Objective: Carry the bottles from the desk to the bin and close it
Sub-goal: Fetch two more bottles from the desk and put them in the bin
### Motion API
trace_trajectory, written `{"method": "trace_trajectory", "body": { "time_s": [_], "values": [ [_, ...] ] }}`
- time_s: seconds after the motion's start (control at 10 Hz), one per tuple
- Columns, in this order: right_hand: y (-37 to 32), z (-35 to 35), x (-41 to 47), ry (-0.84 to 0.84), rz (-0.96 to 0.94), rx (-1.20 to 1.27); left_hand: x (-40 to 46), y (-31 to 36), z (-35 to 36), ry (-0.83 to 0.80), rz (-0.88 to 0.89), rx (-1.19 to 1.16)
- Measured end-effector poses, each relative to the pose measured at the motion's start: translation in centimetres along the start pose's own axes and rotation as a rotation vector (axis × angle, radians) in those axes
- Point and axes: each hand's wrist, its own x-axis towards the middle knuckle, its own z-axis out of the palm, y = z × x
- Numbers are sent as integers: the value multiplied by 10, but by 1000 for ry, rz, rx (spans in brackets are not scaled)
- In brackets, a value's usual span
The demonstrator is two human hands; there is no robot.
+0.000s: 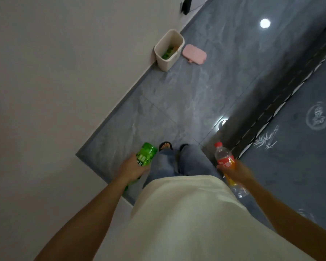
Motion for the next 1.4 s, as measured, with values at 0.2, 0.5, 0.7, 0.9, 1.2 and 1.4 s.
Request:
{"method": "trace_trajectory", "body": {
  "time_s": [0.2, 0.5, 0.7, 0.9, 1.2, 1.4],
  "values": [
    [21, -20, 9, 24, 183, 176, 77, 125, -55, 21, 127, 119],
    [-30, -127, 96, -6, 204, 234, 146, 235, -79, 32, 90, 128],
    [-126, -213, 160, 23, 50, 28, 149, 249, -85, 28, 9, 54],
    [-227, -259, 214, 27, -80, -60, 164, 243, -92, 15, -188, -8],
    [-329, -297, 256, -30, -171, -263, 232, 276, -147, -16, -237, -110],
    [-350, -311, 277, -155, -90, -310, 287, 330, -200, 34, -112, -190]
  ]
}}
